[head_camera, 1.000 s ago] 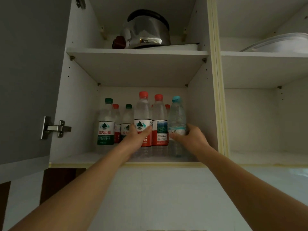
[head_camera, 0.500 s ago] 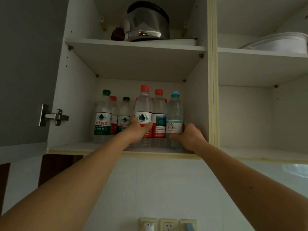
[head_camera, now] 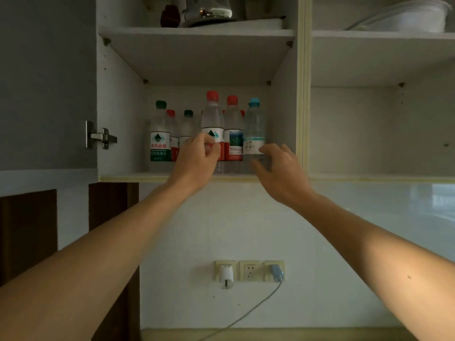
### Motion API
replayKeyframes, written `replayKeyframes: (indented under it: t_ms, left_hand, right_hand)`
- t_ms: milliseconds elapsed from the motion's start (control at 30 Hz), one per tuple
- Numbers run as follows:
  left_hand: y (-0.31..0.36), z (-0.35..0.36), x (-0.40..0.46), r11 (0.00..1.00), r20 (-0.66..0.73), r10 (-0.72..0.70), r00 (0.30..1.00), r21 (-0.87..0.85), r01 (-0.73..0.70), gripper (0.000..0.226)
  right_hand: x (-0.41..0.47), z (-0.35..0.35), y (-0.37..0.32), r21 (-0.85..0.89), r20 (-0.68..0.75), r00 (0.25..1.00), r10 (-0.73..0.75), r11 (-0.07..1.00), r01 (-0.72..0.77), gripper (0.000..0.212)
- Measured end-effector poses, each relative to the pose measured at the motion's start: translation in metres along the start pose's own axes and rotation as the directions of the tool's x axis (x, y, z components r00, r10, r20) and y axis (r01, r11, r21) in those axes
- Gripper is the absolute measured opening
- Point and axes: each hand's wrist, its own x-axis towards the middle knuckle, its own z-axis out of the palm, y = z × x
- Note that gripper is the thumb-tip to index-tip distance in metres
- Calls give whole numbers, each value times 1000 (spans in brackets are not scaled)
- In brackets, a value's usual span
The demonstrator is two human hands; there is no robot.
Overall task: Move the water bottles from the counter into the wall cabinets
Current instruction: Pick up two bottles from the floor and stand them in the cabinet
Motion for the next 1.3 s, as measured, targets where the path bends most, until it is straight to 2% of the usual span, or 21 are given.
replayKeyframes:
  t_ms: [100, 167, 300, 400, 533, 633, 767, 900, 1000, 1067, 1200, 1300]
  left_hand:
    - [16, -10, -39, 992, 43, 15, 999, -129, -10, 20]
    - [24, -12, -69, 975, 93, 2, 996, -222, 18, 28]
    - [34, 3, -136, 949, 174, -44, 984, -301, 96, 37]
    - [37, 30, -194, 904, 301, -172, 938, -330, 271, 43]
    - [36, 76, -289, 829, 519, -286, 806, -287, 480, 48]
    - [45, 105, -365, 805, 640, -300, 707, -228, 548, 53]
    - [66, 138, -456, 809, 779, -227, 585, -184, 559, 51]
    - [94, 169, -535, 786, 878, -103, 467, -216, 579, 43]
    - [117, 199, -598, 792, 922, -49, 384, -199, 578, 35]
    - [127, 222, -642, 790, 947, -61, 317, -148, 596, 26]
    - [129, 273, -735, 808, 967, -164, 197, 17, 589, 13]
    - [121, 311, -804, 778, 963, -246, 110, 129, 615, 15]
  right_hand:
    - [-47, -17, -13, 4, 10, 1000, -14, 1000, 14, 31]
    - [-84, -25, -19, 46, 15, 999, 39, 998, -39, 46]
    - [-161, -32, -19, 125, 96, 971, 220, 965, -231, 58]
    - [-218, -34, -6, 73, 125, 907, 403, 908, -413, 56]
    - [-312, -47, 31, -29, 97, 835, 542, 840, -542, 59]
    - [-390, -59, 59, -59, 94, 792, 603, 798, -600, 63]
    - [-491, -75, 100, -111, 140, 693, 707, 707, -699, 60]
    - [-579, -93, 134, -166, 159, 629, 761, 648, -743, 51]
    - [-646, -112, 165, -192, 226, 500, 836, 541, -819, 33]
    - [-689, -124, 188, -216, 277, 413, 868, 475, -853, 16]
    - [-776, -139, 241, -313, 330, 324, 887, 426, -849, 35]
    - [-850, -139, 283, -389, 376, 194, 906, 344, -855, 45]
